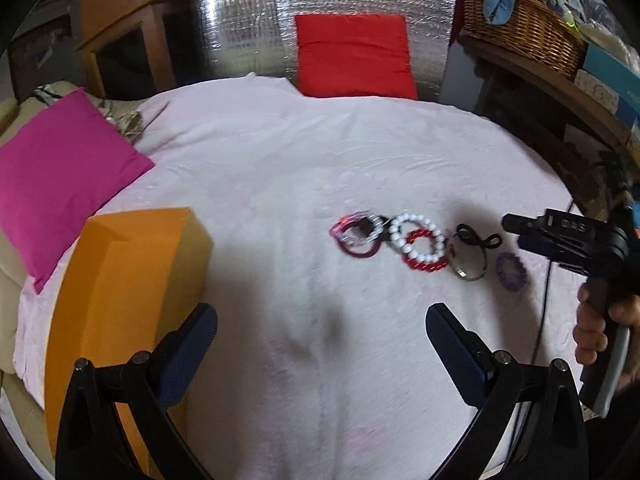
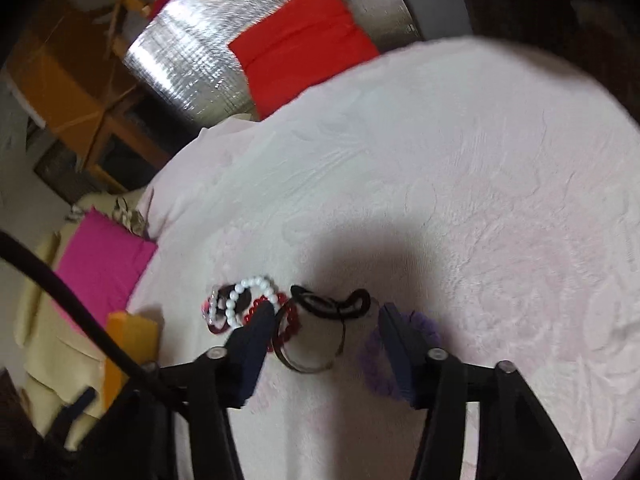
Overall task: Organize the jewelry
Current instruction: 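Close the right tool on the purple bead bracelet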
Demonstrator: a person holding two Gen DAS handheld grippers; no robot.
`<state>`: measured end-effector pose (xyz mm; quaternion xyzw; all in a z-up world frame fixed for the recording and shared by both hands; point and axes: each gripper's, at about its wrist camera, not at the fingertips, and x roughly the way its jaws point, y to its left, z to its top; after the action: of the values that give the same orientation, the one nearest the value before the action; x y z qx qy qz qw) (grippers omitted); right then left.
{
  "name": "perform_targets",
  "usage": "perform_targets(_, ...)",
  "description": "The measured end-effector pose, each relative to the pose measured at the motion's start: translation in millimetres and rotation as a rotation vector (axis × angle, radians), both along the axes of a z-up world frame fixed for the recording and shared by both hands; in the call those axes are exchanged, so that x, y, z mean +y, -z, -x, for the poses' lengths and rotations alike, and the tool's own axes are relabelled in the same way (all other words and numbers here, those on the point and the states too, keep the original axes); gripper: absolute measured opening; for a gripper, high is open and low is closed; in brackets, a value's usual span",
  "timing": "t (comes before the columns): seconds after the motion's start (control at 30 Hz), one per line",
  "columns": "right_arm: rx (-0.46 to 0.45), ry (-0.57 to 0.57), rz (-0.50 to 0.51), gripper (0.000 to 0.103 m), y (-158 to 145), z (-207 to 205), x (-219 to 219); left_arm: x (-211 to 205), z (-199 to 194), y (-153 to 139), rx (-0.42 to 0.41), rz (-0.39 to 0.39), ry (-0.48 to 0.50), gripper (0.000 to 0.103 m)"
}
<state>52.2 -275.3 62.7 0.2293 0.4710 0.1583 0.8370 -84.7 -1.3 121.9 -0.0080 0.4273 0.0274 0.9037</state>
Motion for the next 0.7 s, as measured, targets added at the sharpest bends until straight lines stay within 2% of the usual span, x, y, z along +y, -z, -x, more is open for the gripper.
perform_targets(0.1,0.02,0.021,-0.033,0.048,-0.5,-4.2,-16.0,-12.0,-4.4,-1.4,-0.012,0.022,0.055,0.101)
perform_targets(0.17,0.023,0.026,-0.054,0.048,-1.4,-1.1,-27.0,-21.9,-8.5,0.4,-0.009,0.034,0.095,0.09)
perform_targets(0.2,0.035,0.027,-0.056,0.046,0.3,-0.4,-31.1,-27.3,-11.8,3.7,0.004,0.035,0.11,0.087)
perform_targets(0.27,0.06,0.012,-0.029,0.038,5.6,1.8,-35.5,-33.2,-15.4,9.9,0.027,0.046,0.123,0.07)
perform_targets(0.3,0.07,0.007,-0.016,0.037,8.2,1.9,-35.2,-35.4,-17.0,13.1,0.04,0.059,0.128,0.067)
perform_targets(0.43,0.108,-0.024,0.053,0.034,22.0,0.0,-26.4,-41.3,-19.4,22.1,0.071,0.102,0.144,0.065)
perform_targets(0.57,0.118,-0.039,0.236,0.012,38.3,-1.9,-12.7,-48.6,-22.4,28.3,0.108,0.157,0.19,0.065)
perform_targets(0.7,0.077,-0.044,0.275,0.01,32.9,2.8,-12.5,-60.0,-33.3,35.4,0.142,0.197,0.214,0.065)
